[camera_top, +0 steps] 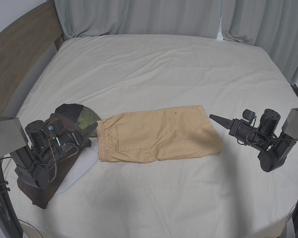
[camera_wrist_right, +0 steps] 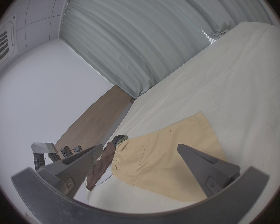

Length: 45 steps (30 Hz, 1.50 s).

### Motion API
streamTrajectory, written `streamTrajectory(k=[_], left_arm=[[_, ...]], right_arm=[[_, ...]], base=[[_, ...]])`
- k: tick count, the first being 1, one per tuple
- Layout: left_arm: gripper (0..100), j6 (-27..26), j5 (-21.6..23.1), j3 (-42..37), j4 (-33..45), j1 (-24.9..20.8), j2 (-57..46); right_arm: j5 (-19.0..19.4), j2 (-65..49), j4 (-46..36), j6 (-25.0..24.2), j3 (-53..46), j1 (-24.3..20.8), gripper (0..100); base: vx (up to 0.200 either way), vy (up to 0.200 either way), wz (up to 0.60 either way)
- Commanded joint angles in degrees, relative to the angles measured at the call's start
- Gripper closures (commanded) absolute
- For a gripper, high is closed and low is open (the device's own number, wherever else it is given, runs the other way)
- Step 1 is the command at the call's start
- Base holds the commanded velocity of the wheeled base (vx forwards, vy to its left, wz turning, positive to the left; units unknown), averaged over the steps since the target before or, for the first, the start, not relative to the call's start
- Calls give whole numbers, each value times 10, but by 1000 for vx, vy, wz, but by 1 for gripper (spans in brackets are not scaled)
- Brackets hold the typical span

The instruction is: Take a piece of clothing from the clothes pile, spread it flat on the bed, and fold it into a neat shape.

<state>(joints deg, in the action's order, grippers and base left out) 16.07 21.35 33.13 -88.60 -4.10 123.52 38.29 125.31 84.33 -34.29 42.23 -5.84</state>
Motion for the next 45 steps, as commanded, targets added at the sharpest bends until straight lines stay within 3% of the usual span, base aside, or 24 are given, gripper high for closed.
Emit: streamTrajectory(k=[1, 20, 27, 45], left_arm=[[0, -64, -4, -9, -2, 2, -8], [0, -104, -1, -48, -2, 0, -22], [0, -105, -1, -51, -2, -4, -19], [0, -105, -1, -52, -2, -1, -16]], right_arm=[[0, -6, 4, 0, -14, -3, 0], [0, 1, -3, 3, -52, -13, 0], [1, 38, -3, 69, -86, -13, 0], [1, 104, -4, 71, -78, -20, 0]], base=[[0, 0, 0], [0, 0, 0], [0, 0, 0], [0, 0, 0]])
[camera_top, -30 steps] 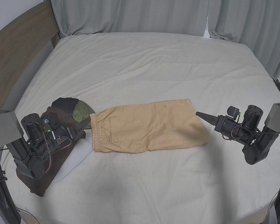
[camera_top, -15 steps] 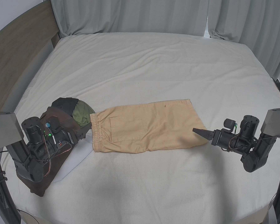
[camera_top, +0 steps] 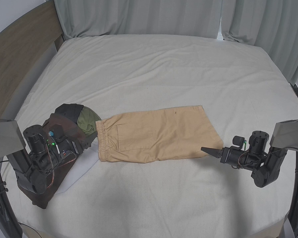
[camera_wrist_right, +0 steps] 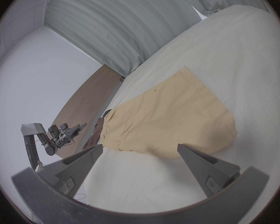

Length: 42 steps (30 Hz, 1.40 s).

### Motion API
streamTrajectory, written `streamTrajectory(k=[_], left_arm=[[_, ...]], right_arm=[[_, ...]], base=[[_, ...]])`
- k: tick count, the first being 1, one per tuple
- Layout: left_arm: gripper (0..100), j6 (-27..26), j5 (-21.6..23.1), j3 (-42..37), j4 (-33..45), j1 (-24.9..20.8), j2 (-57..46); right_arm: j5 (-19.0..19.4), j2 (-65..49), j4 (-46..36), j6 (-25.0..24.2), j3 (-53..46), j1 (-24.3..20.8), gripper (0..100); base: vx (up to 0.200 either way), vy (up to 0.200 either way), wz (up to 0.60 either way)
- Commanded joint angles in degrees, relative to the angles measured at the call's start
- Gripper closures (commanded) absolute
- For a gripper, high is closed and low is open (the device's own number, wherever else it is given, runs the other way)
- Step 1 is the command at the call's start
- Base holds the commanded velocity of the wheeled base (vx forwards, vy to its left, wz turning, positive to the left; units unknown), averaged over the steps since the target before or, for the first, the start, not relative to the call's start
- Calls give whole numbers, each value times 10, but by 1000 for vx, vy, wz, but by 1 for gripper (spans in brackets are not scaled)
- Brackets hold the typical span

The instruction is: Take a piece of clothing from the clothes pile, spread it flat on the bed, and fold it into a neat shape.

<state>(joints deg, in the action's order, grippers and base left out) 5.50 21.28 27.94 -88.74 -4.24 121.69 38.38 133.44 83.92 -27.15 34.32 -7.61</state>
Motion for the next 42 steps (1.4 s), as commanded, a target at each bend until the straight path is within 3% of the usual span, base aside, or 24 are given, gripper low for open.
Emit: streamTrajectory(k=[1, 26, 36, 42], left_arm=[[0, 0, 0, -1, 1, 0, 3], [0, 0, 0, 2, 0, -1, 6], [0, 0, 0, 1, 0, -1, 5], [0, 0, -1, 1, 0, -2, 6]], right_arm=[[0, 25, 0, 0, 1, -3, 0], [-5, 104, 1, -2, 52, -4, 0], [-75, 141, 8, -18, 108, -35, 0], [-115, 164, 19, -62, 158, -60, 0]], base=[[0, 0, 0], [0, 0, 0], [0, 0, 0], [0, 0, 0]])
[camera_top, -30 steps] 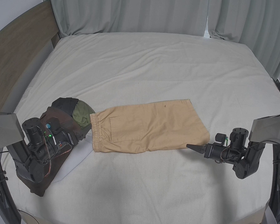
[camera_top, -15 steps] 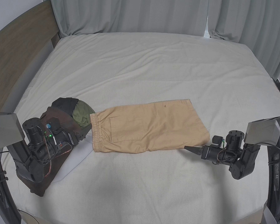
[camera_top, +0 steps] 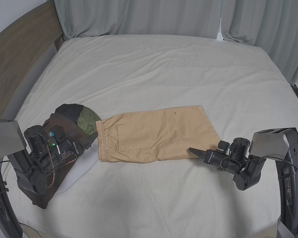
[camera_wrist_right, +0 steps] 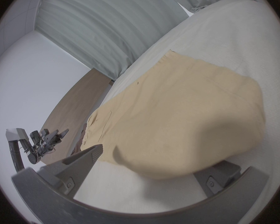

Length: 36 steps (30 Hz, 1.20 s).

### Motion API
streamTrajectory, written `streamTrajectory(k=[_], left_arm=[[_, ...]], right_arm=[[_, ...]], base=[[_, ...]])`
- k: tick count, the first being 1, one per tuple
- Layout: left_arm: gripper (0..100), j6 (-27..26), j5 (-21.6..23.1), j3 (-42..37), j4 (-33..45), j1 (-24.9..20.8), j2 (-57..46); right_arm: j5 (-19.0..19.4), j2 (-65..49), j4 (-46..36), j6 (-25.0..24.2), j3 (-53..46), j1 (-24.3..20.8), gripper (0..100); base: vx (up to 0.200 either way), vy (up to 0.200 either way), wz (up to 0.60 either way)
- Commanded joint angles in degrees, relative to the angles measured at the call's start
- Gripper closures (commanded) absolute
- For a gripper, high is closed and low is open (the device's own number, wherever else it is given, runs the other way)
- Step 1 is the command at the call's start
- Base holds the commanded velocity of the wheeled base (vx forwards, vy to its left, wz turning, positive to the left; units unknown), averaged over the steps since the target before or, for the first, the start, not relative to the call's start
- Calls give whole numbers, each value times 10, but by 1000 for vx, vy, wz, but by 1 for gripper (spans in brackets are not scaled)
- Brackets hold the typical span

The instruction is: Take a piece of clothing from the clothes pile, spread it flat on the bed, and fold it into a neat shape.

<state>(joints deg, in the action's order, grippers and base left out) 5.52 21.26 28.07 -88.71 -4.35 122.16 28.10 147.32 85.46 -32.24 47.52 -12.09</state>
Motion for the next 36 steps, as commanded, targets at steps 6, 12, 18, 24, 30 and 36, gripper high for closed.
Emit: streamTrajectory(k=[6, 12, 18, 24, 30, 36], left_arm=[[0, 0, 0, 0, 0, -1, 0], [0, 0, -1, 0, -1, -1, 1], [0, 0, 0, -1, 0, -2, 1], [0, 0, 0, -1, -1, -2, 2], [0, 0, 0, -2, -1, -2, 4], [0, 0, 0, -3, -1, -4, 8]], right_arm=[[-22, 35, 18, -46, 48, -30, 0], [-23, 34, 18, -73, 57, -36, 0], [-23, 34, 18, -73, 57, -36, 0], [-23, 35, 17, -73, 57, -36, 100], [-23, 35, 17, -73, 57, -36, 100], [-23, 34, 18, -73, 56, -36, 100]], base=[[0, 0, 0], [0, 0, 0], [0, 0, 0], [0, 0, 0], [0, 0, 0], [0, 0, 0]])
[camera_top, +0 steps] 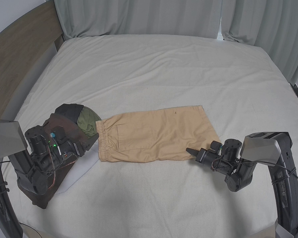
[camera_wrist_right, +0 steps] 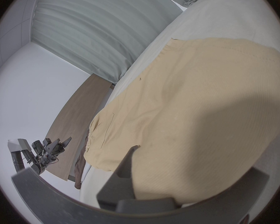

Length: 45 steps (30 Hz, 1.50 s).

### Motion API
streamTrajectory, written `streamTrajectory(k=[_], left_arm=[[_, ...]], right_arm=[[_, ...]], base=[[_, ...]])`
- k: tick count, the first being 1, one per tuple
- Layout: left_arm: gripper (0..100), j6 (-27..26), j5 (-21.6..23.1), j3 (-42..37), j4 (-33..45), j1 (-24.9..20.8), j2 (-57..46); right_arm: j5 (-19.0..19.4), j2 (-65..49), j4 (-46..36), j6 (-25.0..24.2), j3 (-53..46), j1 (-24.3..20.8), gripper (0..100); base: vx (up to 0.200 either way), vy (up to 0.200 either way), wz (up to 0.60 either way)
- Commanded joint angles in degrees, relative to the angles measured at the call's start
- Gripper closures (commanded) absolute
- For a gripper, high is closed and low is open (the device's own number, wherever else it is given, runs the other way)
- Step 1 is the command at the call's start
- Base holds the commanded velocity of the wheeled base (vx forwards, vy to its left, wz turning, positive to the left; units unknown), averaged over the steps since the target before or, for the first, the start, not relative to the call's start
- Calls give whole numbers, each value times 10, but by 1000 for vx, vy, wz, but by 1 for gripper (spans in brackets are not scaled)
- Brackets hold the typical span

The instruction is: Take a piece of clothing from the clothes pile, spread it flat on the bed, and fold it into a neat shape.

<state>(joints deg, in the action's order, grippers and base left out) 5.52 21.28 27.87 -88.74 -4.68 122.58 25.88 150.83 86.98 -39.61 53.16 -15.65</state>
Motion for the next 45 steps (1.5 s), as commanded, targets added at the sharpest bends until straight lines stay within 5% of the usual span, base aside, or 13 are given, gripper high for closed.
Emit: streamTrajectory(k=[1, 8, 14, 45], left_arm=[[0, 0, 0, -1, 0, -1, 4], [0, 0, 5, -8, 0, -3, 8], [0, 0, 53, -12, 0, 6, 8], [0, 18, 59, 22, 1, 14, 5]], right_arm=[[0, -1, 3, 1, -2, -1, 100], [0, -2, 5, 2, -11, -4, 100], [0, -13, 13, 20, -42, -10, 100], [0, -167, 13, 105, -307, 11, 100]], base=[[0, 0, 0], [0, 0, 0], [0, 0, 0], [0, 0, 0]])
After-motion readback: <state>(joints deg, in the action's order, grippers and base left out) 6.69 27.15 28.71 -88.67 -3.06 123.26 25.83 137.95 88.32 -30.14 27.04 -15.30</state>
